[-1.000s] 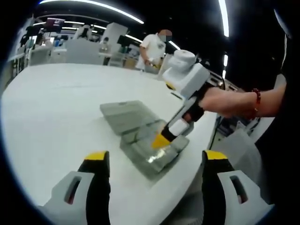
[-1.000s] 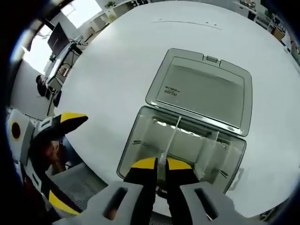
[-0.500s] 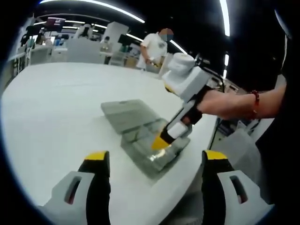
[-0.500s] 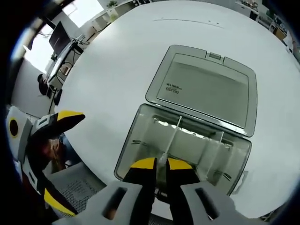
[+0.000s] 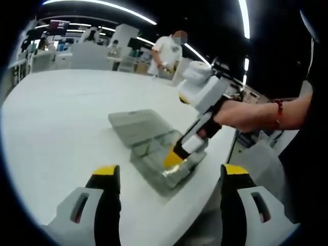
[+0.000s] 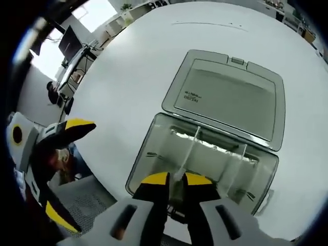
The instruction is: Insert the divider into the dual guide fixture by aligning both edges with the guide slots and pushing it downward to the bottom, including one-sided entry, uneven engagement, binding, and posture correction.
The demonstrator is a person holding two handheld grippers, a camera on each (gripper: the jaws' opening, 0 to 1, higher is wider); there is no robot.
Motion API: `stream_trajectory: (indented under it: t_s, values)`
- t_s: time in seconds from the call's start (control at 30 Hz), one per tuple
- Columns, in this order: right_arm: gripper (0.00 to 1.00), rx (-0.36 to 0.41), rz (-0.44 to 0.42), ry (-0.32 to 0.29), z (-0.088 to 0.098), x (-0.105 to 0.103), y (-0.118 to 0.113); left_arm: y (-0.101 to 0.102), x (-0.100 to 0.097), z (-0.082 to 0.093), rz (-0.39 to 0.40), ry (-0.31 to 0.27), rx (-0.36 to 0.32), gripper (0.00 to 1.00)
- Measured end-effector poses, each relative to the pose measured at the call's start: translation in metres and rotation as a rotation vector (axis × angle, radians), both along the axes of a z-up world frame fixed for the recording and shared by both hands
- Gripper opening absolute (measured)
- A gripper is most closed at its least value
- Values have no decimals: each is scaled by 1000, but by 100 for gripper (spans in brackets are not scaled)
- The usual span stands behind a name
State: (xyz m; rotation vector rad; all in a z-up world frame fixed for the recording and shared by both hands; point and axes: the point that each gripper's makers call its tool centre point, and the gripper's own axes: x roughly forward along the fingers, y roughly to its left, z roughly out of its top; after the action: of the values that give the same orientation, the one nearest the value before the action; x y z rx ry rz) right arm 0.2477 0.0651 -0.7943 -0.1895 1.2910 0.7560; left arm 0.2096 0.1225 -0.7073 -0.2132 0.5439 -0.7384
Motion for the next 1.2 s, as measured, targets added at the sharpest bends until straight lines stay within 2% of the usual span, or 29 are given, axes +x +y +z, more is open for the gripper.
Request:
stream_trajectory:
  t_s: [0.13,0.43,0.6,0.87,1.2]
  values:
    - [9,8,35,-23,1,-2,0,1,1,1,0,-3,4,79]
    - [12,29,65,-29,1,-6,1,-1,1,4,-8,-9,14,79]
    - [21,24,89,-51,-1,-9,-3,-3,-1,6,-15,-12,22,79]
    - [22,72,71,-65,6,-7,-3,-4,-2,9,-19,-19,45,79]
    - [29,140,63,-108,16,-6,1,-10,-10,15,-13,-26,77,79]
